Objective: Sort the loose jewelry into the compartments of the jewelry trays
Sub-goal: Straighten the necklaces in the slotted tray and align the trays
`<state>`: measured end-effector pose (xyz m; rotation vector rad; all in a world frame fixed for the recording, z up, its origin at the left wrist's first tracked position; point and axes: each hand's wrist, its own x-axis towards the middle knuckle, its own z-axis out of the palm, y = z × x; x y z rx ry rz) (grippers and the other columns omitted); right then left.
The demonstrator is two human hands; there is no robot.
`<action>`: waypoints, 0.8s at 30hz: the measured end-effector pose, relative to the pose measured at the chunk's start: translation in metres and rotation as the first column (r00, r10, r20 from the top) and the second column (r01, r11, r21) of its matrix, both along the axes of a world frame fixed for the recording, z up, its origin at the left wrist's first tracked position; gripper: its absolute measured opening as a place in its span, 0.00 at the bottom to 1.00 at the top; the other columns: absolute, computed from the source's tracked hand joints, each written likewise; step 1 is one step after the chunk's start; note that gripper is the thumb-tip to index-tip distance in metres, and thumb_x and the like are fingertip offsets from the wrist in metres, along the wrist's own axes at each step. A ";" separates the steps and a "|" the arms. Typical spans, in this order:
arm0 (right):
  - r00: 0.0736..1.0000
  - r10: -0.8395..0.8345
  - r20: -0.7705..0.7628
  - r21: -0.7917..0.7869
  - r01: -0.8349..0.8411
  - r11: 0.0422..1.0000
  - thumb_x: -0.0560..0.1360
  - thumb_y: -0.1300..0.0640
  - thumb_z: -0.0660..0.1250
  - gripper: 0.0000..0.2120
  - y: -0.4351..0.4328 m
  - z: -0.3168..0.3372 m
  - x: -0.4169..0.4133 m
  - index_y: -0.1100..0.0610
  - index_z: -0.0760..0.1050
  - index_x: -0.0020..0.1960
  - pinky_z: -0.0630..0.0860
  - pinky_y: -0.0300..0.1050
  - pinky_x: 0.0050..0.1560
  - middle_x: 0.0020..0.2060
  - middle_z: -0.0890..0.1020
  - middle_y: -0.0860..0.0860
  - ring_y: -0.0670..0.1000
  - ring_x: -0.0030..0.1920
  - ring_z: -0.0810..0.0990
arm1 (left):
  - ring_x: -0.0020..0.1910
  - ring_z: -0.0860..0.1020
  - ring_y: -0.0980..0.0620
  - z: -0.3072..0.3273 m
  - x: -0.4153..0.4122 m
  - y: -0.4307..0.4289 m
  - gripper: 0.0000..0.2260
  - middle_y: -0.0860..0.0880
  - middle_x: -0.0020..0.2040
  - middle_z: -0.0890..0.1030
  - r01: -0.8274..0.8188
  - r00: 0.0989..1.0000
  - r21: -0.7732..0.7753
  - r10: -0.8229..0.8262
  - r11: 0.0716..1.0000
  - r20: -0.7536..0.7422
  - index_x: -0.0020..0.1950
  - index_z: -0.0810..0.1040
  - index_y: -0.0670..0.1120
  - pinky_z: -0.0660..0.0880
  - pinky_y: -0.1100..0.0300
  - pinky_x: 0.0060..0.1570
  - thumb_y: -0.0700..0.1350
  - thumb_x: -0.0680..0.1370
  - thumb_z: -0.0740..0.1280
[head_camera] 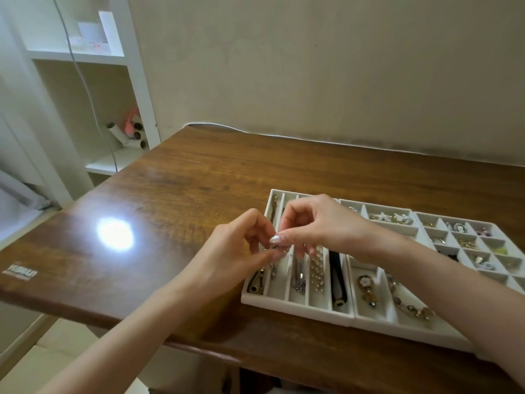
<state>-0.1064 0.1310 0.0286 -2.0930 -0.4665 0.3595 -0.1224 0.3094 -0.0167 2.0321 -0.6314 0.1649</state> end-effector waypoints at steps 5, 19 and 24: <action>0.996 0.058 -0.069 0.079 -0.052 0.995 0.69 0.66 0.73 0.11 -0.008 0.001 0.001 0.62 0.75 0.49 0.78 0.41 0.33 0.36 0.82 0.57 0.52 0.33 0.81 | 0.33 0.79 0.56 0.002 0.007 0.003 0.06 0.51 0.35 0.81 -0.001 0.996 -0.136 -0.011 0.991 -0.087 0.40 0.79 0.48 0.75 0.63 0.36 0.45 0.66 0.73; 0.962 0.194 0.193 -0.180 -0.160 0.971 0.71 0.73 0.63 0.15 -0.019 -0.005 -0.007 0.57 0.83 0.44 0.80 0.45 0.51 0.41 0.84 0.47 0.44 0.45 0.82 | 0.39 0.70 0.62 0.002 -0.010 0.009 0.06 0.63 0.36 0.75 0.011 0.923 0.512 -0.205 0.859 0.324 0.39 0.75 0.57 0.72 0.61 0.40 0.57 0.72 0.63; 0.953 0.183 0.241 -0.203 -0.135 0.970 0.73 0.71 0.62 0.15 -0.022 -0.007 -0.003 0.56 0.84 0.45 0.78 0.42 0.51 0.42 0.84 0.44 0.41 0.46 0.80 | 0.43 0.72 0.58 0.007 -0.014 0.014 0.10 0.62 0.42 0.78 0.040 0.898 0.637 -0.307 0.770 0.315 0.42 0.79 0.57 0.67 0.61 0.44 0.57 0.76 0.60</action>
